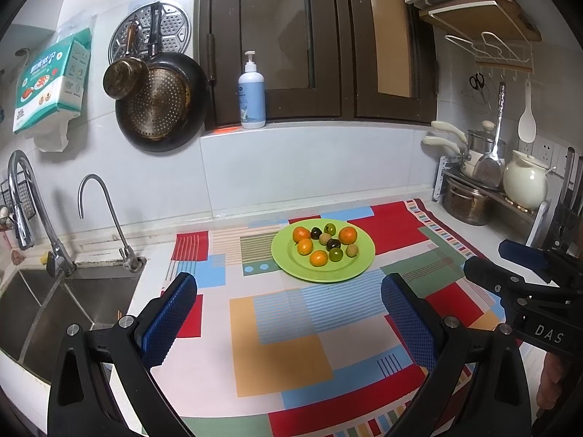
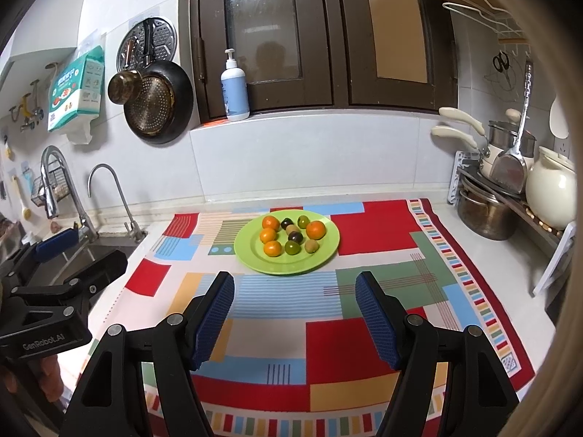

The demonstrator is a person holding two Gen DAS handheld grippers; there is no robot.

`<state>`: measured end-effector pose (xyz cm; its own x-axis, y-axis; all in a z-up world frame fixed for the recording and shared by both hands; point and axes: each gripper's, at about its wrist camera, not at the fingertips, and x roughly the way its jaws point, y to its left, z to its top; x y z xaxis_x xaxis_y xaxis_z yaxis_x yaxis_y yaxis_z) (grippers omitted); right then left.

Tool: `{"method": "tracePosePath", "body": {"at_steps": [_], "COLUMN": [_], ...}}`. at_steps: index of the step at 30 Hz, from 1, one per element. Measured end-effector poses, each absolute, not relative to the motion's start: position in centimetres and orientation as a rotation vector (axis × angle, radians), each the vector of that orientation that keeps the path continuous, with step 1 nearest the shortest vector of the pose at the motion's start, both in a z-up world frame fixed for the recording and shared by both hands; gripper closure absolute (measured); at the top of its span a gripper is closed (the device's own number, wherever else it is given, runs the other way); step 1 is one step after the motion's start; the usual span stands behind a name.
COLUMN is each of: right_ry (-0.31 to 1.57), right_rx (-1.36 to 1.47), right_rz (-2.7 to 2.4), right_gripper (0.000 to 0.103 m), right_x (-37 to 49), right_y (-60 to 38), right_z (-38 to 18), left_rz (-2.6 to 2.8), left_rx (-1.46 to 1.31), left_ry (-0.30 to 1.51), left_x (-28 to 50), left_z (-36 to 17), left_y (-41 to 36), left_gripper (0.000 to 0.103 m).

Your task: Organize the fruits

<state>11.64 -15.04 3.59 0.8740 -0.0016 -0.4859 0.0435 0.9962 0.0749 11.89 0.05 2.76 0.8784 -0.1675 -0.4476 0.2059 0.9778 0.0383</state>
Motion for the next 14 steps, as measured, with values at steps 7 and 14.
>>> {"method": "tracePosePath", "body": {"at_steps": [7,14], "right_ry": [0.512,0.520], "right_rx": [0.085,0.088], "right_rz": [-0.022,-0.020], "right_gripper": [0.033,0.033], "right_x": [11.65,11.77], "right_y": [-14.83,-14.63], "right_z": [3.39,3.10], "left_rz": [-0.192,-0.190], "left_rx": [0.087,0.085], "left_ry": [0.467,0.475], "left_x": [11.90,12.18], "left_z": [2.68,2.43], "left_y": [0.06,0.10], "left_gripper": [0.000,0.000]}}
